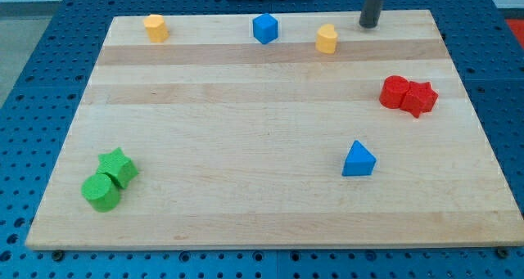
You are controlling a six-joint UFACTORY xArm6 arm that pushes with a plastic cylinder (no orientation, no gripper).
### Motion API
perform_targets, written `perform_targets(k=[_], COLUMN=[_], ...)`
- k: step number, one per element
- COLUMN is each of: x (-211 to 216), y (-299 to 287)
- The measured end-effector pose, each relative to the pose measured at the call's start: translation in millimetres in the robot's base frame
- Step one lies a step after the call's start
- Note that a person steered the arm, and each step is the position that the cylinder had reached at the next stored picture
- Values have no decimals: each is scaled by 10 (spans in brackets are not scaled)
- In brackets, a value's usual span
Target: Place the yellow heart at the bottom side of the blue cube
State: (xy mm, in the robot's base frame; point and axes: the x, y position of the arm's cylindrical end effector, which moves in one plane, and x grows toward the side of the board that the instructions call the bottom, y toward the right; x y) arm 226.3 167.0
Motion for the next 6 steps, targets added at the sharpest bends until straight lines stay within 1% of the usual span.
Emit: perform_targets(k=[2,5,6], x=[358,726,1009], y=[-463,-1528,-1645])
